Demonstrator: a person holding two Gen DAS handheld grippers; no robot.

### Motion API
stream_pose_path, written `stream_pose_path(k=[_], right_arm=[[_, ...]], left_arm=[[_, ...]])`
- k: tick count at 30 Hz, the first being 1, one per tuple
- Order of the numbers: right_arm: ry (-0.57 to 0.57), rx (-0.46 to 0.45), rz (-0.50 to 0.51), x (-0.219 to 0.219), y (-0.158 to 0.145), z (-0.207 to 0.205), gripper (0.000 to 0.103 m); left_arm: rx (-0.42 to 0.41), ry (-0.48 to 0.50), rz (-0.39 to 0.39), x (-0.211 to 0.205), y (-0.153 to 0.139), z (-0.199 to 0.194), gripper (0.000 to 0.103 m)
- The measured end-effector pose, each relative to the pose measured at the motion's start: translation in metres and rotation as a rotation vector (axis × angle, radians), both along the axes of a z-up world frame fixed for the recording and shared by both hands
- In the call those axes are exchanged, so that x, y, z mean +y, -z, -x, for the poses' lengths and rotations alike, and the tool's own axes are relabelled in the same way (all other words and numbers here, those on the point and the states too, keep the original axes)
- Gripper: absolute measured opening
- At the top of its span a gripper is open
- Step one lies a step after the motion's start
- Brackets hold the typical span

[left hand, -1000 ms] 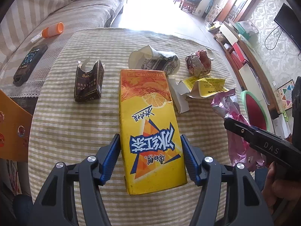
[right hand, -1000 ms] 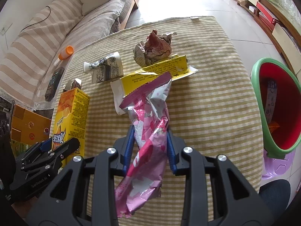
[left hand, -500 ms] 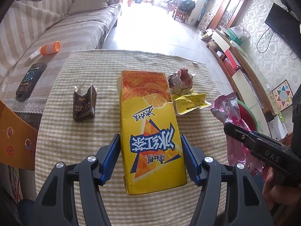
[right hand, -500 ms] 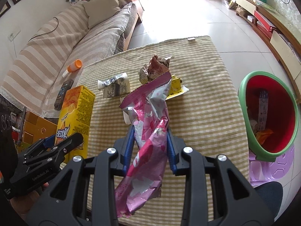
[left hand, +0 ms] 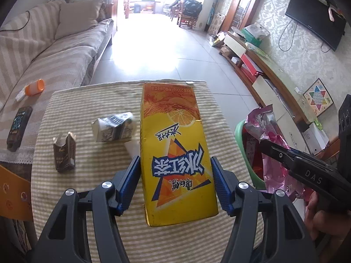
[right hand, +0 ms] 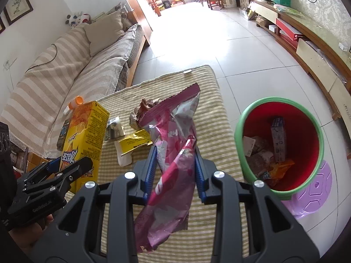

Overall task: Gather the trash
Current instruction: 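Carry the pink wrapper and yellow tea carton over the red bucket, then open both tools to drop the wrapper and carton into the bucket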

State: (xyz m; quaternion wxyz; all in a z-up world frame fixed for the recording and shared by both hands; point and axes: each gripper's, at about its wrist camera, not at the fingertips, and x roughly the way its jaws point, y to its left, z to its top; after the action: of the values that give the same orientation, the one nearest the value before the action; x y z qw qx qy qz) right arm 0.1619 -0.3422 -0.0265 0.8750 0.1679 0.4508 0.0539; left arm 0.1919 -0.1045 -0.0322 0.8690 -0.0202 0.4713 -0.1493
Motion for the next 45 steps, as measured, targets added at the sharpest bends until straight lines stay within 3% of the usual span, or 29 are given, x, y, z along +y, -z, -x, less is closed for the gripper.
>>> stream_pose_path(k=[12,21,29,41,42,43,45], right_arm=[[0.195,-0.031,0.006,-0.115,-0.013,0.018,0.031],[0.303,-0.029,-0.018,-0.191,-0.001,0.026,0.031],[0.332,-0.022,-0.03,-0.214,0.012,0.026,0.031],[0.324,-0.024,-0.052,-0.22,0.015,0.014,0.033],[0.324,-0.024,-0.052,-0.221,0.015,0.013,0.037],[0.327,-0.022,-0.05,-0.221,0.015,0.013,0.04],[0.328,-0.023,-0.045,-0.22,0.015,0.011,0.052]], left_arm=[[-0.013,0.228,0.033,-0.126,-0.013,-0.008,0.06],[0.019,0.349,0.065,-0.197,-0.008,-0.01,0.06],[0.034,0.404,0.055,-0.235,-0.004,-0.015,0.06],[0.039,0.429,0.023,-0.257,0.003,-0.023,0.061],[0.038,0.43,0.018,-0.258,0.004,-0.024,0.067],[0.029,0.425,0.009,-0.258,0.004,-0.023,0.08],[0.003,0.408,-0.011,-0.257,0.004,-0.022,0.092]])
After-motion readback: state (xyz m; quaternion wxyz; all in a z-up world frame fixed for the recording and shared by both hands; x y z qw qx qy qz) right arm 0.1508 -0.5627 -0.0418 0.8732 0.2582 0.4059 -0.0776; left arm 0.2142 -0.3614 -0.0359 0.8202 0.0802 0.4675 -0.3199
